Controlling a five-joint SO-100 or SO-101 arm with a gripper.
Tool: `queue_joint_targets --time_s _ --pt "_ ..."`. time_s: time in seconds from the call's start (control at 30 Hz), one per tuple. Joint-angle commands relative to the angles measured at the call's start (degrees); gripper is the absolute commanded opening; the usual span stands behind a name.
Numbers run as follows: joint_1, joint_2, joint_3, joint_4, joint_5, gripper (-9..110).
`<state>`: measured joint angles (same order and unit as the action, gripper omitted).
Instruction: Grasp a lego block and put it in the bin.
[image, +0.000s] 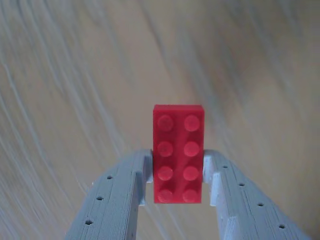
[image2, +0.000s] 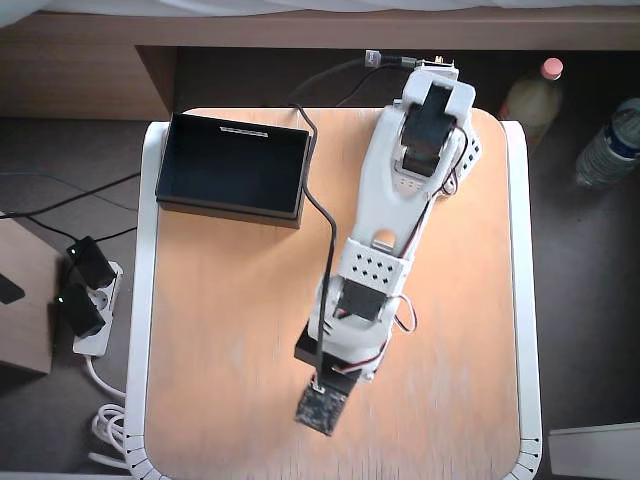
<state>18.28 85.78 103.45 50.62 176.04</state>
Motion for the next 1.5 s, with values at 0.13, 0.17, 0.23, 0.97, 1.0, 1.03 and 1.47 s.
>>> queue_joint_targets --time_s 0.13,0.17,0.23,0.97,1.0,1.03,1.47 --pt "5.5 15.1 -10.3 18.7 -2.0 0" --pt "6.4 15.9 -12.0 22.8 -2.5 0" --pt "8.3 17.5 -14.6 28.7 -3.3 0" --pt "42.2 25.5 -27.2 46.1 -4.0 0" --pt "43.8 25.4 -27.1 46.1 -4.0 0" --pt "45.3 25.2 -27.0 46.1 -4.0 0" --pt "57.7 25.0 -14.8 40.2 1.5 0"
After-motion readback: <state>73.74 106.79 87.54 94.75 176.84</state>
